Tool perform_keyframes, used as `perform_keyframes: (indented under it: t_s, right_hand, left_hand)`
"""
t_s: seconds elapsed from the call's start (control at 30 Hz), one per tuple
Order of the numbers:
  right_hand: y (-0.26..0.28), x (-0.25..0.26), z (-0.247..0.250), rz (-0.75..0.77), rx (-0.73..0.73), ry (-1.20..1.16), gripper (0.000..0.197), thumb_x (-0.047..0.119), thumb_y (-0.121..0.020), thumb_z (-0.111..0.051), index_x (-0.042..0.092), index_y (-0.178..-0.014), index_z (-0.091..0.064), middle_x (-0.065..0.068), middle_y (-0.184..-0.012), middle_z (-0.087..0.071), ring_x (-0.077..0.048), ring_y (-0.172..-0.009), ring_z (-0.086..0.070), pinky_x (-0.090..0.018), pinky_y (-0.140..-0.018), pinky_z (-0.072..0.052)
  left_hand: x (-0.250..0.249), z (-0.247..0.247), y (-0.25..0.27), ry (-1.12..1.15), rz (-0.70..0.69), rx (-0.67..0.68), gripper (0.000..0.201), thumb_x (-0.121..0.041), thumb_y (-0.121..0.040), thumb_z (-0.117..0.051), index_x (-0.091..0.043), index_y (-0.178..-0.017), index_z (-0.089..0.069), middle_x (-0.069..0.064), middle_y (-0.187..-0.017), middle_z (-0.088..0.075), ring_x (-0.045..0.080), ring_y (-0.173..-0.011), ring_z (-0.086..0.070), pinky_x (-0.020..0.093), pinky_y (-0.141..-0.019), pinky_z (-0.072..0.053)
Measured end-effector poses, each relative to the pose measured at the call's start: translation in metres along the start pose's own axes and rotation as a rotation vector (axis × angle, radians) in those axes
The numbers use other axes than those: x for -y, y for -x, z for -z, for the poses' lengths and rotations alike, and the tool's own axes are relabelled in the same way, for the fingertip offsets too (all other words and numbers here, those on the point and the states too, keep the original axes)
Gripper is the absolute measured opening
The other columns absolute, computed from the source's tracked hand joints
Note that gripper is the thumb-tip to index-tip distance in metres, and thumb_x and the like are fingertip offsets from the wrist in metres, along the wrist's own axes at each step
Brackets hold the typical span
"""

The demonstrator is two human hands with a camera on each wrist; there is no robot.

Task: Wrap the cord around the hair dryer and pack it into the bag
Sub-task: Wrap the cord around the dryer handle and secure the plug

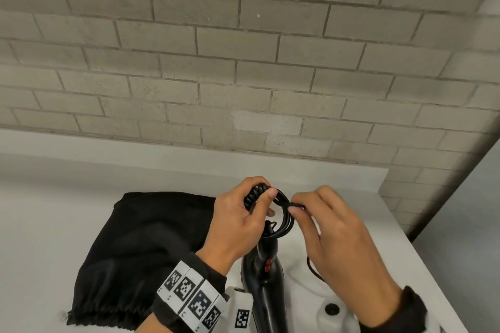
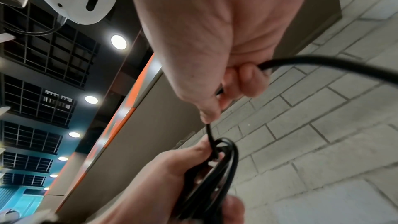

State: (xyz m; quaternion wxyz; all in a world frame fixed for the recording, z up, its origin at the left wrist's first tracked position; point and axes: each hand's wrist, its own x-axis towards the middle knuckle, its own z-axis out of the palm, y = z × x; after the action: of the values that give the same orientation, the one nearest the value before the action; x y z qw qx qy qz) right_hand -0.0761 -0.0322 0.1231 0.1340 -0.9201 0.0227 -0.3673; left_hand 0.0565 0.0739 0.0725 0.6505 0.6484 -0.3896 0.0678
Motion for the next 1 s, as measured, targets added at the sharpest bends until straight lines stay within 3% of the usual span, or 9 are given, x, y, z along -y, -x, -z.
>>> perform_keyframes:
  t_s: [0.13, 0.23, 0.33, 0.43, 0.5, 0.6, 0.73, 0.9, 1.0]
  right_hand:
    - [-0.02, -0.011, 0.011, 0.087, 0.011, -0.137, 0.007, 0.016, -0.092, -0.066, 0.017, -0.098, -0.068, 0.01, -0.085, -0.054, -0.004, -0.072, -0.054, -0.012, -0.064, -0.042]
    - [-0.031, -0.012, 0.01, 0.051, 0.027, -0.262, 0.007, 0.015, -0.089, -0.068, 0.018, -0.095, -0.071, 0.011, -0.082, -0.057, -0.002, -0.074, -0.056, -0.008, -0.065, -0.04]
    - [-0.037, -0.011, 0.005, -0.044, 0.03, -0.433, 0.005, 0.014, -0.087, -0.07, 0.017, -0.091, -0.072, 0.007, -0.081, -0.063, -0.009, -0.08, -0.062, -0.012, -0.066, -0.048]
    - [-0.039, -0.01, 0.0, -0.188, 0.026, -0.611, 0.007, 0.011, -0.086, -0.071, 0.017, -0.088, -0.073, 0.006, -0.082, -0.069, -0.013, -0.083, -0.067, -0.013, -0.068, -0.05]
    - [-0.039, -0.01, -0.005, -0.306, 0.035, -0.725, 0.007, 0.012, -0.086, -0.071, 0.018, -0.086, -0.074, 0.007, -0.081, -0.071, -0.009, -0.073, -0.067, -0.014, -0.064, -0.05]
    - [-0.034, -0.011, -0.018, -0.529, 0.04, -0.92, 0.003, 0.016, -0.084, -0.072, 0.018, -0.084, -0.075, 0.008, -0.076, -0.066, -0.007, -0.054, -0.054, -0.019, -0.055, -0.045]
    - [-0.021, -0.009, -0.03, -0.743, 0.023, -1.184, 0.022, 0.025, -0.074, -0.074, 0.009, -0.089, -0.069, -0.007, -0.079, -0.069, -0.017, -0.068, -0.063, -0.024, -0.06, -0.051]
    - [-0.004, -0.006, -0.036, -0.724, 0.011, -1.202, 0.019, 0.029, -0.08, -0.066, 0.013, -0.086, -0.075, -0.006, -0.078, -0.068, -0.008, -0.063, -0.057, -0.027, -0.066, -0.046]
    - [0.007, -0.005, -0.038, -0.646, -0.004, -1.244, 0.023, 0.03, -0.09, -0.062, 0.013, -0.1, -0.075, -0.001, -0.085, -0.072, -0.004, -0.071, -0.062, -0.021, -0.07, -0.049]
  left_hand:
    - [-0.004, 0.001, 0.001, -0.012, -0.124, 0.06, 0.029, -0.042, -0.095, -0.059, -0.014, -0.098, -0.065, -0.008, -0.072, -0.068, 0.007, -0.064, -0.072, 0.025, -0.06, -0.057]
    - [-0.005, 0.002, 0.003, -0.002, -0.19, 0.089, 0.039, -0.048, -0.087, -0.067, -0.011, -0.1, -0.067, -0.004, -0.073, -0.068, 0.012, -0.065, -0.07, 0.021, -0.062, -0.057]
    - [-0.003, 0.002, 0.004, -0.015, -0.231, 0.078, 0.04, -0.04, -0.081, -0.076, -0.008, -0.103, -0.069, -0.003, -0.077, -0.07, 0.01, -0.067, -0.07, 0.023, -0.064, -0.059]
    - [0.0, 0.001, 0.003, 0.041, -0.235, 0.079, 0.03, -0.029, -0.085, -0.075, -0.006, -0.103, -0.07, -0.001, -0.078, -0.071, 0.011, -0.066, -0.071, 0.025, -0.064, -0.059]
    - [0.0, 0.002, 0.003, 0.056, -0.264, 0.072, 0.024, -0.025, -0.087, -0.072, -0.006, -0.101, -0.07, -0.002, -0.075, -0.069, 0.01, -0.064, -0.069, 0.021, -0.063, -0.056]
    - [0.0, 0.001, 0.004, 0.053, -0.313, 0.043, 0.026, -0.028, -0.091, -0.067, -0.004, -0.098, -0.07, -0.002, -0.07, -0.068, 0.01, -0.06, -0.067, 0.018, -0.061, -0.052]
    - [0.0, -0.001, 0.007, 0.066, -0.315, 0.006, 0.022, -0.033, -0.094, -0.064, -0.011, -0.097, -0.067, -0.004, -0.073, -0.068, 0.008, -0.06, -0.066, 0.018, -0.06, -0.052]
    - [0.0, -0.004, 0.012, 0.071, -0.27, -0.01, 0.015, -0.021, -0.09, -0.067, -0.009, -0.098, -0.066, -0.016, -0.08, -0.066, -0.002, -0.065, -0.066, 0.011, -0.064, -0.05]
    - [-0.002, -0.005, 0.013, 0.083, -0.241, -0.051, 0.015, -0.029, -0.093, -0.066, -0.016, -0.1, -0.065, -0.019, -0.08, -0.068, 0.001, -0.065, -0.068, 0.016, -0.061, -0.054]
